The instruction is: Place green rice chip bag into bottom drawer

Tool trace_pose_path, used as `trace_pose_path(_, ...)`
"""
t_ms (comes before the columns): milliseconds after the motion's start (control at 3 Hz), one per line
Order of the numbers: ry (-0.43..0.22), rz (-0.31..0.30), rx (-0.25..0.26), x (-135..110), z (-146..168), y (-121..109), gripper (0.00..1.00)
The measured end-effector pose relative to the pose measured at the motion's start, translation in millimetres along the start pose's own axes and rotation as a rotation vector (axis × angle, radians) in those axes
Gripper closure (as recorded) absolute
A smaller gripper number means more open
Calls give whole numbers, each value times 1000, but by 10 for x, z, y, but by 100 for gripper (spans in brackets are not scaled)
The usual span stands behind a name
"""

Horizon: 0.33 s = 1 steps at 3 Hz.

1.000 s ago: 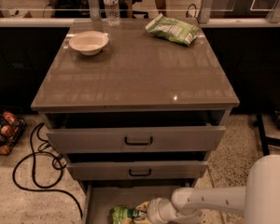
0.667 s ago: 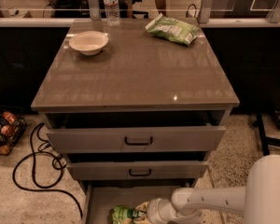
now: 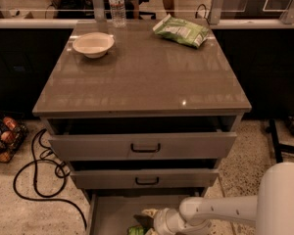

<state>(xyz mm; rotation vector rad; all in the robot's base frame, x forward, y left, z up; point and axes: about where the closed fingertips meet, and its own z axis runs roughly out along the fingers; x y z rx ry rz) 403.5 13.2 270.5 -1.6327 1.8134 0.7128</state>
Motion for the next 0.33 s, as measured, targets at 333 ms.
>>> trace_pose_path(333,-1,0,-1,-3,6,5,0)
